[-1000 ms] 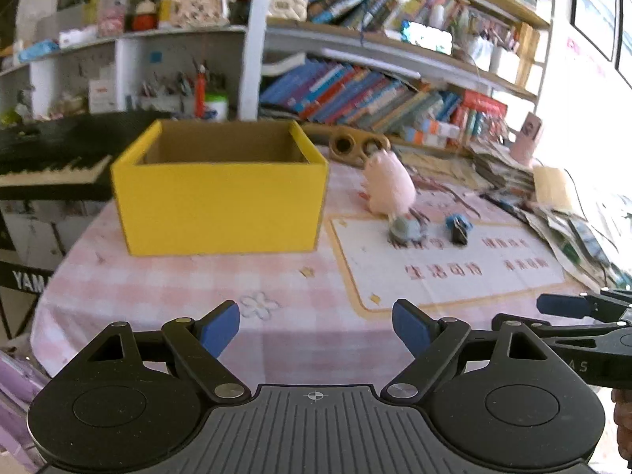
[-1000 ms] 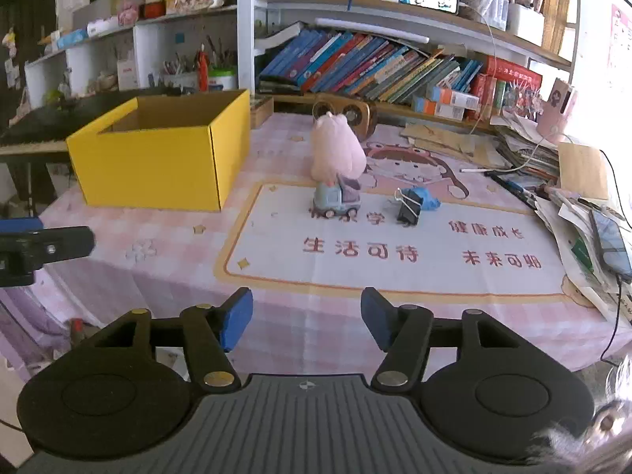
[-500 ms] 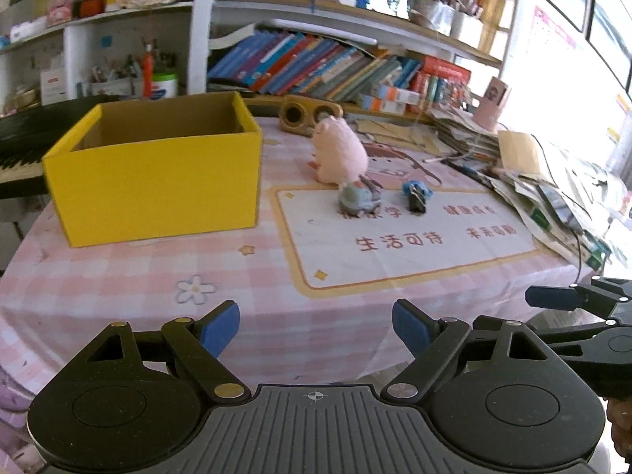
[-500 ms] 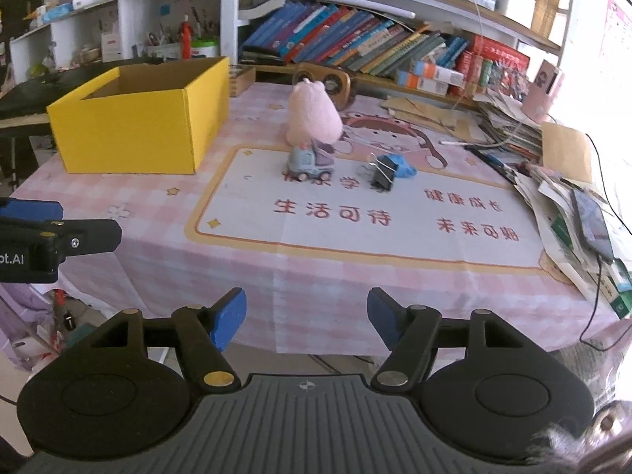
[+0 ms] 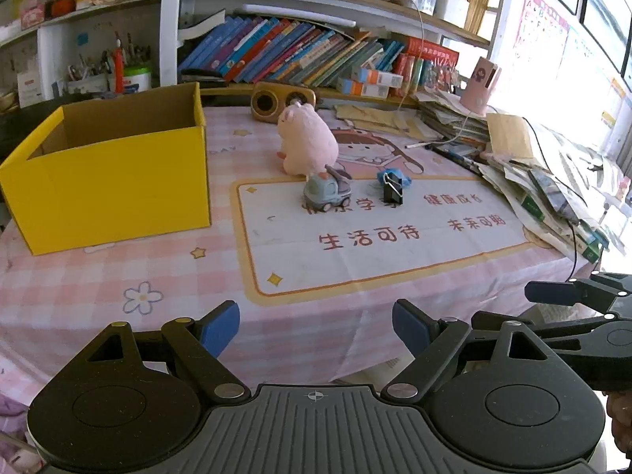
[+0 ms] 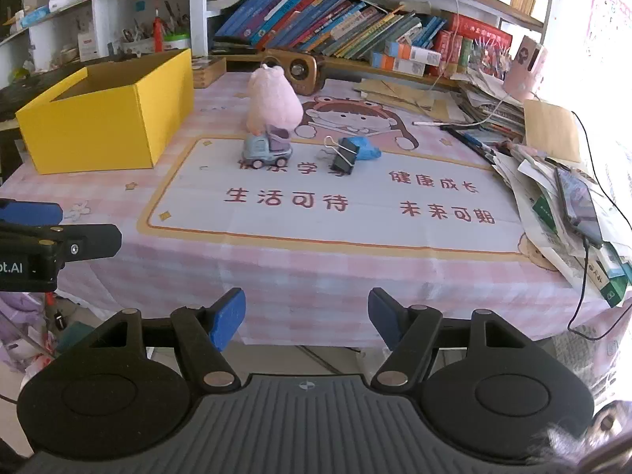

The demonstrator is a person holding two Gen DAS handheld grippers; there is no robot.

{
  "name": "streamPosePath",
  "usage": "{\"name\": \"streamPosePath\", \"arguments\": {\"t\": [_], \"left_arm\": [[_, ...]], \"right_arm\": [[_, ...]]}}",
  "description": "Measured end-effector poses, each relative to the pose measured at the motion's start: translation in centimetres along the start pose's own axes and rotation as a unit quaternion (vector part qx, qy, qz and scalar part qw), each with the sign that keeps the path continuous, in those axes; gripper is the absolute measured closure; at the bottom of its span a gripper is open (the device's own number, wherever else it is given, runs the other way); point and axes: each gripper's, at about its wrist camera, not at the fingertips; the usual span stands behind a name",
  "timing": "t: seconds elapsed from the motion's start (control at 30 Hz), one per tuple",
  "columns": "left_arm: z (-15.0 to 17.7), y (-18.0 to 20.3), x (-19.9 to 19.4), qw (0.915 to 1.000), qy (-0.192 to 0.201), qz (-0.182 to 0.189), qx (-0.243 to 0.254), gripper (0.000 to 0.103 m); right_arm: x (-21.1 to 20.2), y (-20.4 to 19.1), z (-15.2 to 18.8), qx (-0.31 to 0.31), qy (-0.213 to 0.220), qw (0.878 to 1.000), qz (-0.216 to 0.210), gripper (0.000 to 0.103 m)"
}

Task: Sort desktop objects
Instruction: 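Move both open tools toward the toy car and black binder clip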

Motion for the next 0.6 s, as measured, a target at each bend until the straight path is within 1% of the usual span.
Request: {"name": "streamPosePath", "arguments": {"t": [0.27, 0.6], "left_arm": [[-1.1, 2.3, 1.8, 0.9999, -0.009, -0.012, -0.006, 0.016], [-3.0, 5.5, 4.3, 0.9996, -0.02, -0.02, 0.003, 0.016]], "right_arm": [[1.2, 2.9, -1.0, -0.006, -0.008, 1.0, -0.014, 0.036], [2.9, 7.2, -2.5, 0.0, -0.008, 1.0, -0.027, 0.036]]}}
Point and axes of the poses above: each gripper's, at about its wrist camera, not at the fingertips, and x roughly the way its jaws point, y to its right, z to its underside, and after that the axes turned 6 degrees about -z, right-handed
